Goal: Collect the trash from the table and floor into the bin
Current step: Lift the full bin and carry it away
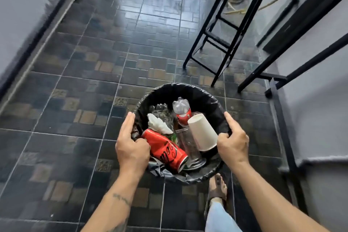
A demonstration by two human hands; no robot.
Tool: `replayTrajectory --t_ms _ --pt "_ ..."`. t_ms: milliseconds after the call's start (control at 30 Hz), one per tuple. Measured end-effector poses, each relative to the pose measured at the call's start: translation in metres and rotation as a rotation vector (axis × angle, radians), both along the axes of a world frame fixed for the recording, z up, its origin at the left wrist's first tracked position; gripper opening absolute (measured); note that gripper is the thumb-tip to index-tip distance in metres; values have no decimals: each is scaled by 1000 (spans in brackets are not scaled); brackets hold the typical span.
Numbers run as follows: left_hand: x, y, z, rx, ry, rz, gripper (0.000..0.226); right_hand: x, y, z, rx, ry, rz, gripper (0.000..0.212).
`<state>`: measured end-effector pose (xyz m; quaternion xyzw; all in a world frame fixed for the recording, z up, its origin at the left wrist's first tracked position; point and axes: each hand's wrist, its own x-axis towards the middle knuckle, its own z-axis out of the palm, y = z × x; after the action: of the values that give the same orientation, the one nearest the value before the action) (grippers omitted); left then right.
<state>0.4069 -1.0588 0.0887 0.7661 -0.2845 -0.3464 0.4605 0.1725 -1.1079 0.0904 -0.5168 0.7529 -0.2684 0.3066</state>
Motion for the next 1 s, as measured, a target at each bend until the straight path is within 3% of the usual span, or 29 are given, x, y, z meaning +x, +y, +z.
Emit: replayTrajectory --t_ms 233,467,733,1000 --pt "47 27 206 -106 -72 -134 74 32 44 202 -127 -59 -8 77" --pt "53 2 347 -276 -15 -111 78 33 33 335 -238 -139 53 81" --pt "56 -20 417 -401 7 -315 76 24 47 416 -363 -121 -35 73" --pt "46 -50 437 -434 102 -740 75 44 107 422 -418 -16 -447 68"
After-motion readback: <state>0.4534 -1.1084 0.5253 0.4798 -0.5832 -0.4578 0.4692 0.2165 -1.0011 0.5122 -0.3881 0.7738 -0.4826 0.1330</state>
